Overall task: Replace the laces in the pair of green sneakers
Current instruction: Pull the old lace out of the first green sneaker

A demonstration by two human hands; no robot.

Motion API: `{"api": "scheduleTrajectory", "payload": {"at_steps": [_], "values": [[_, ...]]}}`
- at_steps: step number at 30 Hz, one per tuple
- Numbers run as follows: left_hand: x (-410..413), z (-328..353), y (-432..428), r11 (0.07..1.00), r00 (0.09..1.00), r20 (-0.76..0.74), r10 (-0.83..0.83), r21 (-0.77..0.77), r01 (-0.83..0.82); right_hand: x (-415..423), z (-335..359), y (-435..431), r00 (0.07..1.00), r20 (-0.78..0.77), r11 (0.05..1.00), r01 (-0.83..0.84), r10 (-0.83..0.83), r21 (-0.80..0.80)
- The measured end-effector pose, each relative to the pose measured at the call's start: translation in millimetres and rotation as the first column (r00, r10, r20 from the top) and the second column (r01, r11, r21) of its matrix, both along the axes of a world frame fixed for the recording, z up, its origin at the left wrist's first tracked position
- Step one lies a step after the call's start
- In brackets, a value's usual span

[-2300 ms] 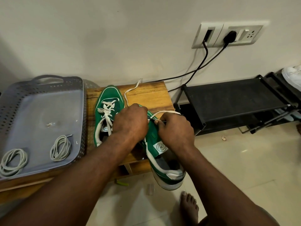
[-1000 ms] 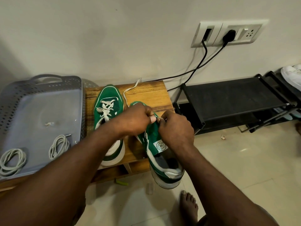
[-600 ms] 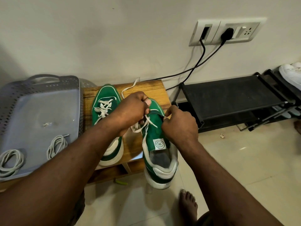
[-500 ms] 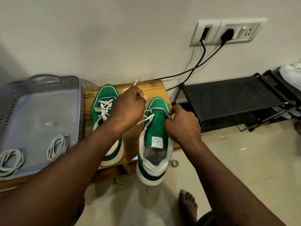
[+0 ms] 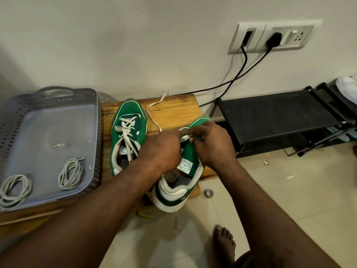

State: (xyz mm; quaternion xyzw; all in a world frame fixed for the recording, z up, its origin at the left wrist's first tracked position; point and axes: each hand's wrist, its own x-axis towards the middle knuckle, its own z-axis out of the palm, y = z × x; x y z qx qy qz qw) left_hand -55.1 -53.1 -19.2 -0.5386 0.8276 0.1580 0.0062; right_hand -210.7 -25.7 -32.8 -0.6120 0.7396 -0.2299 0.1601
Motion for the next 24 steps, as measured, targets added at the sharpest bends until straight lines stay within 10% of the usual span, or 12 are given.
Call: {"api": "scheduleTrajectory", "payload": {"at_steps": [7, 11, 16, 19, 21, 24], "values": [[2, -5, 1, 0.997, 0.999, 0.009, 0.038, -0.069, -0.037, 0, 1, 2, 0.994, -0.032, 0.991, 0.105, -0.107, -0.082], [3, -5, 0, 0.996, 0.996, -0.007, 0.086, -0.022, -0.086, -9, 24, 7, 0.956, 0.267, 0.993, -0.121, 0.118, -0.007], [4, -5, -1, 0.997, 0.997, -0.023, 0.078, -0.009, -0.078, -32, 69, 30, 0.486, 0.798, 0.729, -0.679, 0.356, 0.087], [2, -2, -1, 0.998, 0.997, -0.05, 0.065, -0.01, -0.066, -24, 55, 29, 0.706, 0.649, 0.861, -0.485, 0.283, 0.153], [1, -1, 0, 0.998, 0.997, -0.055, 0.062, -0.029, -0.064, -16, 35, 17, 0.958, 0.261, 0.984, -0.146, 0.114, 0.106], [-1, -2, 1, 0.998, 0.998, -0.027, 0.049, -0.047, -0.05, -8, 16, 3, 0.993, -0.066, 0.989, 0.102, -0.095, 0.11]]}}
